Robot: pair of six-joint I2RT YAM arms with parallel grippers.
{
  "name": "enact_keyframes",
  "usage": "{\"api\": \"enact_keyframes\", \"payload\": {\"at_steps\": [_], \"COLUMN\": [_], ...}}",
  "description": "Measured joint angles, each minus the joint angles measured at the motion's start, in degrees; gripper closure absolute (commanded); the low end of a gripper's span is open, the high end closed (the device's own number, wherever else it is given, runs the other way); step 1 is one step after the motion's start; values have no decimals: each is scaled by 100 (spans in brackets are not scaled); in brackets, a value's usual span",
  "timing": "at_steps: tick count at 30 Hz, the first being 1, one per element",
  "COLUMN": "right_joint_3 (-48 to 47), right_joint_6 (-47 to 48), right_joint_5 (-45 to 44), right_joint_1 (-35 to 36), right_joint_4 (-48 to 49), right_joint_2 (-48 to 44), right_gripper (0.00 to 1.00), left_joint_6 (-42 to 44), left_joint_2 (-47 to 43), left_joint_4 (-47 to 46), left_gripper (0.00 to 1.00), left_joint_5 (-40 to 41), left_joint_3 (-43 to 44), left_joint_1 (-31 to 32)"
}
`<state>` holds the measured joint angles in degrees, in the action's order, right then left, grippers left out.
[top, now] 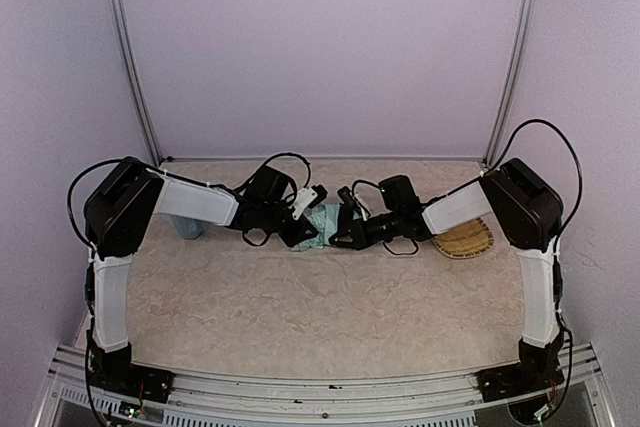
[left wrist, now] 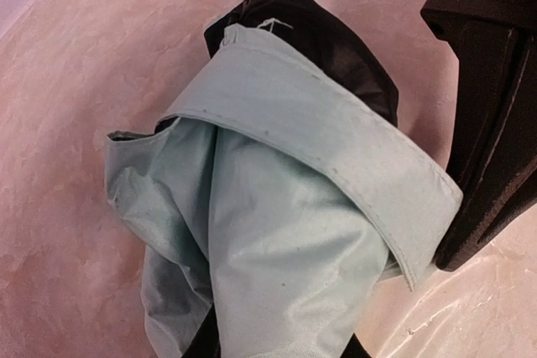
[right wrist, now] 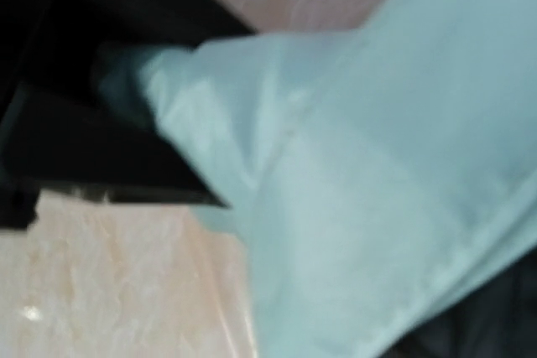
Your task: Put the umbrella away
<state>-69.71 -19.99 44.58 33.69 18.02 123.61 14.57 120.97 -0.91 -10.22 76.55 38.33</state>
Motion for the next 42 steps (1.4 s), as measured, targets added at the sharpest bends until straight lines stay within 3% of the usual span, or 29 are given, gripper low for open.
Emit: {"api": "enact_keyframes", "payload": {"at_steps": [12,21,26,36,42], "right_joint_3": [249,470,501,852,1036], "right_joint_6": [1438,1749,1912,2037,2035], "right_joint_5": [-1141,-1204,-1235,-1513,-1698], "right_joint_1": [481,686,693,699,625], "right_joint_4": [-927,-1440,-1606,-918,-245], "right_joint_2": [-960,-1504,-1482,-1508,-1928], "right_gripper": [100,100,100,100,100], "left_joint_6": [-898,-1134,-1576,-2094,-2944], "left_joint_2": [17,42,-109,-756,-1322], "left_joint_4": [-297,-839,-1735,-2124,-2761], "left_gripper": [100,100,100,100,100], "left_joint_5": [-1762,-1790,-2079,-2715,-3268], "left_joint_3": [-94,-306,-970,-1128,-1318], "left_joint_1": [-431,-763,-876,-1027,-1091]}}
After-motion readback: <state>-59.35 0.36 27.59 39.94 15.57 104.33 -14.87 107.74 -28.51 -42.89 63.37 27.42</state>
